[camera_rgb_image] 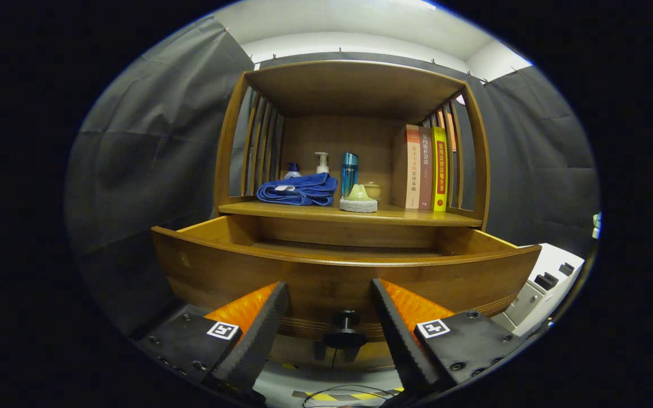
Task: Pull open the drawer, take out the items inside it, and place them on the countertop above the cabinet.
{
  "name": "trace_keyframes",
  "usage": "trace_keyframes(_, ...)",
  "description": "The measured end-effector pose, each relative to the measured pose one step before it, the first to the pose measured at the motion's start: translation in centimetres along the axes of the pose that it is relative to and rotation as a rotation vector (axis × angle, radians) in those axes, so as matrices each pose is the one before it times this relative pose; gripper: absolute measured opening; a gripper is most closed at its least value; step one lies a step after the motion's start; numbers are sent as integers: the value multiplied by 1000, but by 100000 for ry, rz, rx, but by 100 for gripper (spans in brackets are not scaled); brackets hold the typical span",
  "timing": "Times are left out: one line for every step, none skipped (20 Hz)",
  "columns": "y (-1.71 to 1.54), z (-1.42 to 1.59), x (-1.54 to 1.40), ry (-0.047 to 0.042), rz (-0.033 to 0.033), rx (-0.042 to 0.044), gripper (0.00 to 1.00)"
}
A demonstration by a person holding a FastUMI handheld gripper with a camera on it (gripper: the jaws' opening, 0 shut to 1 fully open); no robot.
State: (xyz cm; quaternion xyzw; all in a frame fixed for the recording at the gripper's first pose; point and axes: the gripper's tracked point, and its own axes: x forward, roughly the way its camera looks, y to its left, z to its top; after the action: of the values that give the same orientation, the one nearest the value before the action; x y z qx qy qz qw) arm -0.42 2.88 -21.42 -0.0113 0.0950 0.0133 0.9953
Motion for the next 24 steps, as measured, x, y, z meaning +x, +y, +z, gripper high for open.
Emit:
trace_keyframes(-4, 184, 429, -489, -167, -719, 98)
trace_keyframes(-86, 308, 477, -487, -75, -1211, 98)
trace_keyframes(-103, 37, 704, -199, -569, -1634, 98)
trace_keyframes(-165, 200, 570, -740, -814, -1109, 98)
trace_keyframes(3, 98, 556, -259, -679, -1397, 98)
trace_keyframes(-77, 81, 646, -671, -514, -1079, 98)
trace_keyframes(-65, -198, 450, 330, -497, -430, 98)
trace_keyframes(-50, -71, 575, 301, -632, -16, 98)
trace_keyframes(-48, -89, 732, 208, -757, 479, 98)
trace_keyframes(-54, -45, 625, 197, -819, 913, 98)
trace_keyframes(-51, -44, 855, 268, -555, 842, 98)
trace_keyframes(-42, -100, 643, 298, -306, 631, 98)
trace_keyframes(-44, -17, 695, 79, -177, 417, 98)
trace_keyframes(-38, -56, 549, 110, -126, -29, 98)
trace_keyframes(36, -100, 546, -19, -131, -207, 98)
trace_keyframes(2, -94, 416, 218, -36, -376, 98)
trace_keyframes(7, -189, 500, 168, 50, -389, 98)
trace_keyframes(-17, -14, 501, -68, 53, -189, 98)
trace_keyframes(11, -13, 464, -69, 32, -57, 98)
trace_keyframes(-22, -111, 489, 241, -48, 76, 98)
trace_keyframes(-16, -75, 423, 21, -84, 114, 98)
trace_keyframes(-1, -114, 385, 205, -99, -149, 98)
trace_keyframes(22, -116, 422, 288, -69, -286, 98)
trace_keyframes(11, -91, 399, 100, -48, -452, 98)
